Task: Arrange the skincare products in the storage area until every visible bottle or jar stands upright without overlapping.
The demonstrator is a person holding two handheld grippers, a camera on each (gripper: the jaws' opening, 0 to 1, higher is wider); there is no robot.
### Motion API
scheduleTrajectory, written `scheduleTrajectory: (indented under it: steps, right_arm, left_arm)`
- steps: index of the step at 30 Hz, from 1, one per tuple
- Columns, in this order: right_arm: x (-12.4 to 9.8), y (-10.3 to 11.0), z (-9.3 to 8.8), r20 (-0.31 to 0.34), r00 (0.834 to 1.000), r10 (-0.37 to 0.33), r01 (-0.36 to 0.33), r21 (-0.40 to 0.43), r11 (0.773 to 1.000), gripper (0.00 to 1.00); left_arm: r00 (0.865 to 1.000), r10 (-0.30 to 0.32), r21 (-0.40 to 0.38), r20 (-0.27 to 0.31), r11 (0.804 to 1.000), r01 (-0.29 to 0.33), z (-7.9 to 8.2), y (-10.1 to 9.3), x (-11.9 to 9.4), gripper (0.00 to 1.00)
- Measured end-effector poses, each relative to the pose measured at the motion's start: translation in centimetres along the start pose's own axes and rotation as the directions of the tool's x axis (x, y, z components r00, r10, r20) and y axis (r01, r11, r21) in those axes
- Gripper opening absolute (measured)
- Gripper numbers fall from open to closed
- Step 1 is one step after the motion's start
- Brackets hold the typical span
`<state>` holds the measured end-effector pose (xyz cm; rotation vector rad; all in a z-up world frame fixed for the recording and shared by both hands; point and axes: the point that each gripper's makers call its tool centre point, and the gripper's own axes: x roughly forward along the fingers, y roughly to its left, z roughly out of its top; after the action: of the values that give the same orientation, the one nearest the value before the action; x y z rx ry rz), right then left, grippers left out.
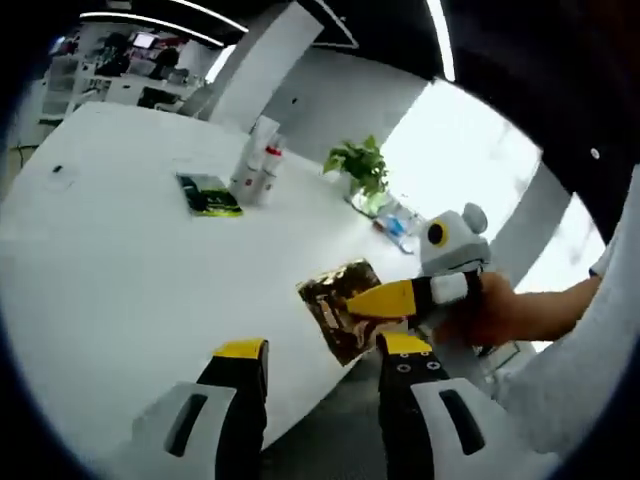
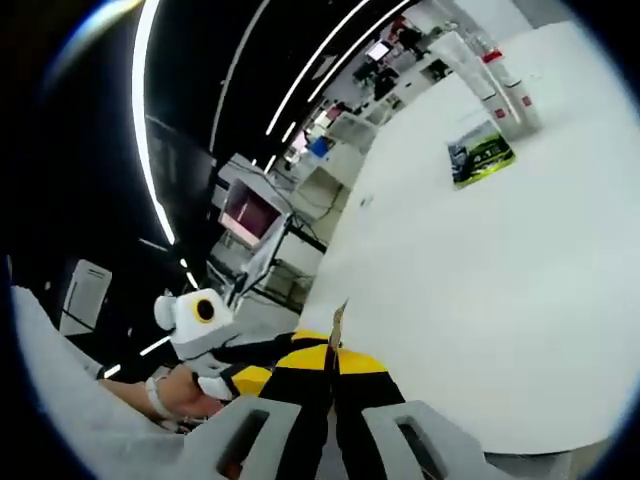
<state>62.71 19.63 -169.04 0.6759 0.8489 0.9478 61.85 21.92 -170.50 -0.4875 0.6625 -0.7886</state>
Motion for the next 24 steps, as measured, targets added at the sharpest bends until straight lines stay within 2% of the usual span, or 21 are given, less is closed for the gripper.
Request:
scheduleTrajectory:
  steps: [2,3,4,5,8,9,10,13,16,18,19,21,22,23,24]
  right_arm:
    - [0.0,0.3,-0.1,-0.001,1.000,0.023,-0.023,0.015,1.000,0.00]
    - [-0.1,0.5,0.1,0.009,0.999,0.036,-0.036,0.020,0.999,0.00]
    - [0.0,1.1,0.3,0.021,0.997,0.069,-0.070,0.028,0.997,0.00]
    - [-0.1,1.6,0.5,0.034,0.995,0.097,-0.098,0.042,0.994,0.00]
    - [-0.1,1.3,0.5,0.031,0.996,0.086,-0.088,0.044,0.995,0.00]
    - [-0.2,1.2,0.5,0.035,0.995,0.095,-0.097,0.057,0.994,0.00]
    - [-0.3,1.3,0.9,0.055,0.992,0.110,-0.114,0.081,0.990,0.00]
    - [-0.4,1.7,0.9,0.055,0.988,0.142,-0.147,0.108,0.983,0.00]
    - [-0.5,2.3,1.0,0.062,0.981,0.186,-0.193,0.145,0.970,0.00]
    - [-0.6,3.0,1.1,0.071,0.969,0.237,-0.245,0.167,0.955,0.00]
    - [-0.7,3.3,1.3,0.086,0.962,0.261,-0.273,0.183,0.945,0.00]
    - [-0.9,3.5,2.1,0.138,0.947,0.288,-0.314,0.228,0.922,0.00]
    - [-0.9,3.5,2.2,0.145,0.947,0.287,-0.314,0.226,0.922,0.02]
    - [-1.1,3.3,2.7,0.178,0.943,0.280,-0.317,0.232,0.920,0.03]
    - [-1.2,3.2,2.9,0.194,0.940,0.280,-0.324,0.254,0.911,0.02]
  left_arm:
    - [0.999,-0.033,-0.040,0.020,0.999,0.033,0.2,-0.6,0.2,0.28]
    - [0.998,-0.059,-0.085,0.028,0.994,0.061,0.2,-1.1,0.3,0.27]
    - [0.997,-0.073,-0.108,0.032,0.991,0.076,0.3,-1.4,0.4,0.24]
    - [0.997,-0.079,-0.101,0.027,0.992,0.081,0.2,-1.5,0.4,0.20]
    - [0.987,-0.156,-0.142,0.047,0.977,0.161,0.6,-3.0,0.3,0.06]
    - [0.989,-0.136,-0.135,0.058,0.981,0.142,0.9,-2.5,0.1,0.06]
    - [0.986,-0.147,-0.142,0.074,0.977,0.156,1.1,-2.6,0.0,0.04]
    - [0.974,-0.198,-0.243,0.111,0.945,0.220,1.7,-3.1,-0.4,0.00]
    - [0.967,-0.226,-0.262,0.121,0.932,0.250,1.9,-3.3,-0.8,0.00]
    - [0.956,-0.258,-0.300,0.136,0.909,0.288,2.0,-3.7,-1.2,0.00]
    - [0.946,-0.281,-0.304,0.163,0.897,0.319,2.3,-3.9,-1.4,0.00]
    - [0.937,-0.300,-0.323,0.177,0.882,0.343,2.4,-4.2,-1.7,0.00]
    - [0.936,-0.304,-0.323,0.180,0.880,0.348,2.4,-4.2,-1.8,0.00]
    - [0.933,-0.317,-0.318,0.169,0.879,0.356,2.4,-4.7,-1.8,0.00]
    - [0.934,-0.319,-0.311,0.158,0.882,0.354,2.2,-4.8,-1.8,0.00]
